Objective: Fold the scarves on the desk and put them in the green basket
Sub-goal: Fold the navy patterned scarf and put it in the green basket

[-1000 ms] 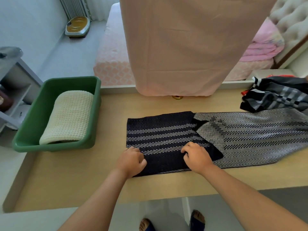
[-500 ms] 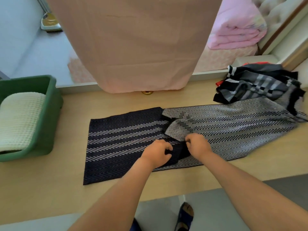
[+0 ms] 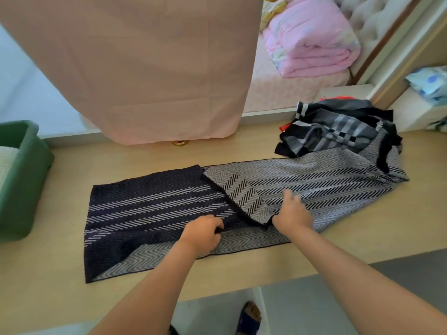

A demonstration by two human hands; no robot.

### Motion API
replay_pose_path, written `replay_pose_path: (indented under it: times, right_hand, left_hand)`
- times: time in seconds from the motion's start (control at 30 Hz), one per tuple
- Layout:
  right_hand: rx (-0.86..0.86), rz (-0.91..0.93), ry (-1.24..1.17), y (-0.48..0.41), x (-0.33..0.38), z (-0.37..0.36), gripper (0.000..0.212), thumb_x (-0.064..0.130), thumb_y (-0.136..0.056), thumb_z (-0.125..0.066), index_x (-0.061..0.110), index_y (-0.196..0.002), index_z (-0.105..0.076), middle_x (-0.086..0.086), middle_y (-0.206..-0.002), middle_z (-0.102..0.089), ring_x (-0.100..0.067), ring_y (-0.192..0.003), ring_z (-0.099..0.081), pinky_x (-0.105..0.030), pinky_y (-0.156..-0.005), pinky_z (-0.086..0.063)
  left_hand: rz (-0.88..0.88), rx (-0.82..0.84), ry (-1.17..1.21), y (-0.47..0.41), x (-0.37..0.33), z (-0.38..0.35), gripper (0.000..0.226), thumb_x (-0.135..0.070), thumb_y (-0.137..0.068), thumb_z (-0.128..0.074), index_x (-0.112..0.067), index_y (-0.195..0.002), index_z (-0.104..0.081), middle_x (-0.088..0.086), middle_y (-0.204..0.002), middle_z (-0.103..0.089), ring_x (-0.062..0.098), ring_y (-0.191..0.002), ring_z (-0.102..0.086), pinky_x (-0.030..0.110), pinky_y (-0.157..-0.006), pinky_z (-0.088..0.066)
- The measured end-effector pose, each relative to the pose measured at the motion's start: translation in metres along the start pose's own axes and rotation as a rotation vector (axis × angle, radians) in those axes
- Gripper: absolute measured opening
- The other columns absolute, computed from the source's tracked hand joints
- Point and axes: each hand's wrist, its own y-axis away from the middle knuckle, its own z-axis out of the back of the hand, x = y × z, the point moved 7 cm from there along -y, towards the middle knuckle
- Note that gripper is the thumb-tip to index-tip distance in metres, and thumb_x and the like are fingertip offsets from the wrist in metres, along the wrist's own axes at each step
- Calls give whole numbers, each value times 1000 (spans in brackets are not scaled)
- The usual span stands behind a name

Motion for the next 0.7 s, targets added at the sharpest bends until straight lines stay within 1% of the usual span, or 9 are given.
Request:
replay_pose_path:
  times: [0.07, 0.13, 0.2, 0.27, 0.33, 0.4, 0.47, 0.53, 0.7]
  right_hand:
    - [-75, 328, 33, -2, 22, -1, 61, 21, -86, -66, 28, -139, -35, -3, -118, -47, -25, -103, -54, -36, -75, -49]
    - [-100, 501, -6, 1, 32, -2, 34, 21, -89, -60, 32, -121, -59, 4, -105, -59, -22, -98, -60, -34, -75, -51]
    - [-101, 356, -175, -3, 22, 4, 14, 24, -90, -55, 30, -99, -63, 7, -90, -63, -23, -90, -64, -32, -68, -49]
    - [-49, 35, -318, -9, -5, 8, 7, 28, -90, -53, 25, -95, -55, 3, -84, -60, -25, -84, -61, -31, -66, -46]
    - [59, -189, -205, -9, -31, 6, 17, 31, -90, -54, 15, -96, -57, -1, -83, -59, -27, -82, -60, -30, -68, -45]
    - [112, -235, -31, -6, -40, 3, 33, 32, -88, -57, 11, -114, -56, -7, -105, -63, -28, -97, -63, -31, -74, -48]
    - [46, -103, 46, -4, -24, 1, 48, 31, -88, -61, 13, -127, -40, -12, -126, -52, -28, -111, -57, -35, -78, -48]
    - [-110, 113, 108, 4, 8, 0, 52, 25, -85, -63, 16, -127, -33, -12, -124, -45, -26, -107, -53, -33, -80, -49]
    - [-266, 565, 86, 47, 106, -9, 40, 13, -77, -61, 19, -115, -51, -7, -109, -47, -25, -94, -51, -33, -77, -44]
  left_hand:
    - [-10, 104, -28, 0, 2, -6, 18, -29, -84, -56, -30, -102, -63, -9, -101, -60, 18, -98, -57, 31, -77, -46]
    - [-9, 224, -38, 1, 3, -16, 16, -30, -81, -56, -29, -92, -67, -13, -92, -65, 16, -90, -60, 31, -79, -51]
    - [0, 308, -56, 0, 0, -22, 17, -35, -80, -56, -29, -88, -69, -13, -90, -68, 16, -88, -61, 34, -82, -54]
    - [23, 347, -70, -4, -3, -22, 18, -41, -80, -57, -29, -88, -69, -11, -92, -69, 17, -88, -61, 35, -83, -54]
    - [42, 343, -37, -8, -4, -21, 18, -42, -79, -58, -30, -86, -68, -12, -91, -69, 17, -88, -62, 34, -83, -54]
    - [53, 307, -1, -7, -4, -21, 14, -37, -80, -53, -31, -83, -65, -12, -90, -68, 17, -87, -60, 33, -81, -53]
    - [81, 209, 69, -2, -1, -17, 13, -32, -83, -49, -34, -86, -62, -14, -88, -65, 16, -88, -59, 30, -79, -50]
    - [131, 55, 177, 9, 6, -7, 12, -29, -85, -51, -36, -91, -58, -16, -85, -61, 12, -85, -57, 28, -74, -45]
    - [245, -259, 227, 52, 49, 16, 9, -18, -87, -52, -26, -89, -48, -9, -77, -54, 15, -68, -48, 31, -58, -33]
